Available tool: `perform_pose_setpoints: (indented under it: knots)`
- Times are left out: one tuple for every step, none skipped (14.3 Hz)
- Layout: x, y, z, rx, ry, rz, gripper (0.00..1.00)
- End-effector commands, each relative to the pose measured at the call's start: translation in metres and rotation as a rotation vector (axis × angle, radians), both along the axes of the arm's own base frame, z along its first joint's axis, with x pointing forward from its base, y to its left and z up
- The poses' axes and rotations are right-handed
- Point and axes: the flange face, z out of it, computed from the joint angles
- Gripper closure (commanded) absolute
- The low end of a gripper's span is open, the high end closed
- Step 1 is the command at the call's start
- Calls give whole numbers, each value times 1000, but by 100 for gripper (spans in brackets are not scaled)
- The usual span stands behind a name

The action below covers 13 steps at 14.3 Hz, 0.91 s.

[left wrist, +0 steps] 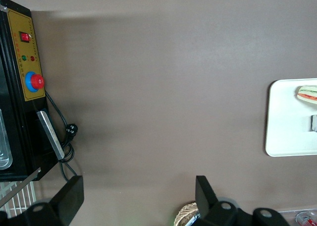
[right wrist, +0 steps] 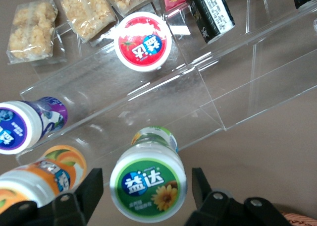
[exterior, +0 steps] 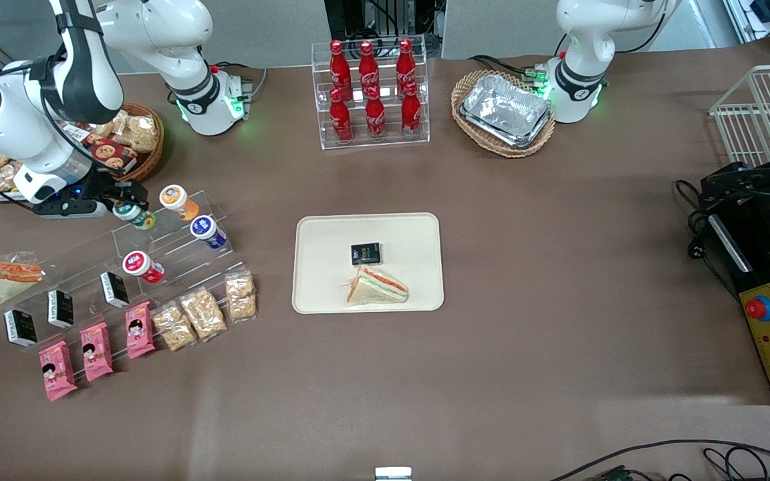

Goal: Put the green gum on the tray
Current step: 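Close the right gripper on the green bottle and lift it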

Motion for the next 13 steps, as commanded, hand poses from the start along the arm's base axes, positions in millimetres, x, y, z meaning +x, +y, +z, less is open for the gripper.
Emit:
perform_pose_setpoints:
  knots:
    - [-1,-3,1,-20,-23,23,37]
    - [-1,-4,2,-21,-25,30,44]
    - [0,-4,3,-21,-27,36,50]
    - [-1,-7,3,-17,-25,36,57]
    - [-1,-9,6,-18,-27,38,60]
    - [2,-10,11,-19,-33,39,62]
    - [6,-12,21,-18,-35,44,63]
    - [13,-15,37,-17,-25,46,63]
    - [21,-17,59,-16,-10,45,63]
    - [30,-17,81,-15,5,46,63]
    - [41,-20,104,-17,22,45,63]
    - [51,-23,125,-15,53,40,63]
    - [63,-24,150,-15,73,38,63]
